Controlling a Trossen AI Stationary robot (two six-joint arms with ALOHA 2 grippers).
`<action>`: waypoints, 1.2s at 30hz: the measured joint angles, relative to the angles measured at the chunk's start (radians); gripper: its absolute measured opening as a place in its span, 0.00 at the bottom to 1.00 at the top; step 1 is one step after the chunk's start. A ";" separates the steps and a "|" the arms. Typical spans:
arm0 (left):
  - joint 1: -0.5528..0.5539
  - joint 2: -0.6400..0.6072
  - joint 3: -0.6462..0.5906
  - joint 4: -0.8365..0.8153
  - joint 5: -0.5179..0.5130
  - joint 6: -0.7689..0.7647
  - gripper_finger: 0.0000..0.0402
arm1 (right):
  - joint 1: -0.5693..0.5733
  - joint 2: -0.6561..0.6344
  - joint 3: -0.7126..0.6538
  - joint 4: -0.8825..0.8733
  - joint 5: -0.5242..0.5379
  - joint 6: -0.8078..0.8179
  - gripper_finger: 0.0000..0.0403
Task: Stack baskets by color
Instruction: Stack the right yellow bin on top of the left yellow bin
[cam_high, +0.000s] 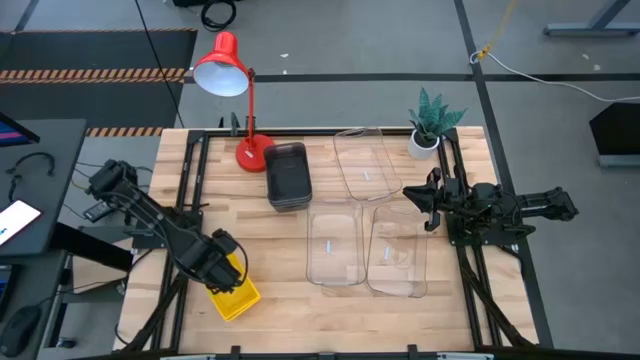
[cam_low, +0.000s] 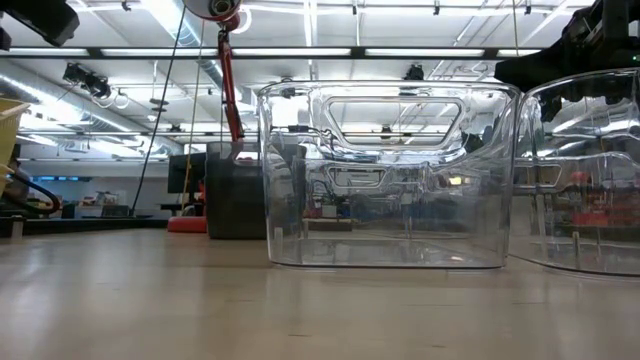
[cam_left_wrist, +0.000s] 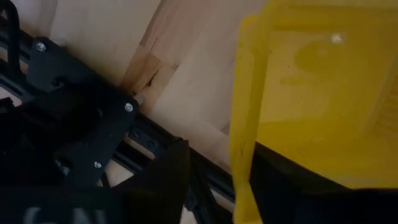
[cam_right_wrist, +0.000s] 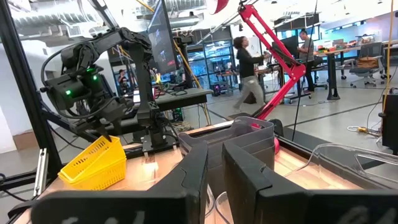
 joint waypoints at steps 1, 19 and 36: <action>0.000 0.002 0.000 0.006 -0.003 -0.003 0.34 | 0.000 0.000 0.000 0.000 0.000 0.000 0.13; -0.001 -0.070 0.000 0.020 0.011 -0.066 0.03 | 0.000 0.000 0.000 0.000 0.000 0.000 0.13; -0.003 -0.187 0.000 0.070 -0.020 -0.155 0.03 | 0.000 0.000 0.000 0.000 0.000 0.000 0.13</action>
